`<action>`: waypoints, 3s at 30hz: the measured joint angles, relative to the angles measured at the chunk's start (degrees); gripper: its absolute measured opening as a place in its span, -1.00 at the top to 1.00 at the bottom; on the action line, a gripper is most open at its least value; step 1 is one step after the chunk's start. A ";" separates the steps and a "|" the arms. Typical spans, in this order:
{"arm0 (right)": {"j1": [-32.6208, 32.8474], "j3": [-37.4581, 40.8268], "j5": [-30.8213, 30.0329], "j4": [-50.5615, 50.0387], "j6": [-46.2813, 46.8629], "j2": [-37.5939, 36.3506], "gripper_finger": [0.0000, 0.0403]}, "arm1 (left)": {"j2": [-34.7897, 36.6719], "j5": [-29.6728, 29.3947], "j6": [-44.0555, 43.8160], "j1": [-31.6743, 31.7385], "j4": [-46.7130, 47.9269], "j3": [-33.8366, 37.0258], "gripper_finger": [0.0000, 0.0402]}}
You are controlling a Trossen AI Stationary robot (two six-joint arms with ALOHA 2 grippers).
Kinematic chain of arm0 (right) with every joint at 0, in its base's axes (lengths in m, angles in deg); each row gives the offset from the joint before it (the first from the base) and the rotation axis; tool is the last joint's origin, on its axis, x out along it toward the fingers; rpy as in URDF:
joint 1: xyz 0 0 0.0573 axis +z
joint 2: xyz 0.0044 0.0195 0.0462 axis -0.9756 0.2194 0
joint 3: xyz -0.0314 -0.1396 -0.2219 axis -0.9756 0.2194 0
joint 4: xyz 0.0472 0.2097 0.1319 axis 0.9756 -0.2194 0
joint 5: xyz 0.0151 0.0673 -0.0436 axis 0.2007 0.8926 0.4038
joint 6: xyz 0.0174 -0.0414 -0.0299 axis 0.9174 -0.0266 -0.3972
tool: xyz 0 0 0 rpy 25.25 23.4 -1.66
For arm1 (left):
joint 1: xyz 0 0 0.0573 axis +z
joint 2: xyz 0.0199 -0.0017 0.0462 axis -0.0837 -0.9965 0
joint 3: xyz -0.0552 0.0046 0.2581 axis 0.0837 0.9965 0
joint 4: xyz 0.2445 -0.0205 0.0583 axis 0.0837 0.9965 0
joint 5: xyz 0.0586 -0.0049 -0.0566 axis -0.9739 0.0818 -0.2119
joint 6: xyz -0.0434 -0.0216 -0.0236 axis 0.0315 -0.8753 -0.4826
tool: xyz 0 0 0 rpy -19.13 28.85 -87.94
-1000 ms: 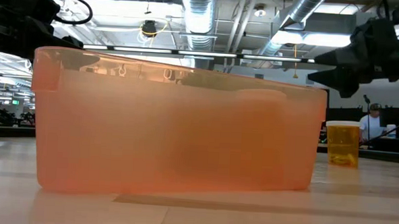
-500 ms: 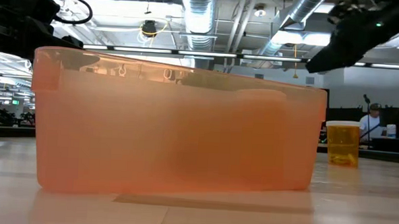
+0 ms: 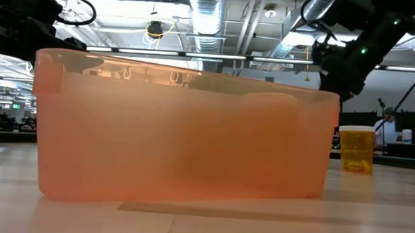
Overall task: Pick and place pill bottles into a basket
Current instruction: Put the orange pill bottle into the orange bin
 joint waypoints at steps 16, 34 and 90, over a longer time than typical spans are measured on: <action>-1.09 -0.02 2.98 -0.85 2.60 7.77 -0.78 | 0.01 0.02 -0.06 -0.01 0.00 0.00 -0.21; -1.72 -0.02 1.04 5.54 -2.08 14.72 -0.24 | -0.01 0.04 -0.70 0.00 0.00 -0.02 -0.21; 32.69 -23.41 9.35 36.14 -3.45 32.86 -0.01 | 0.00 0.02 -0.01 -0.01 0.01 -0.02 -0.21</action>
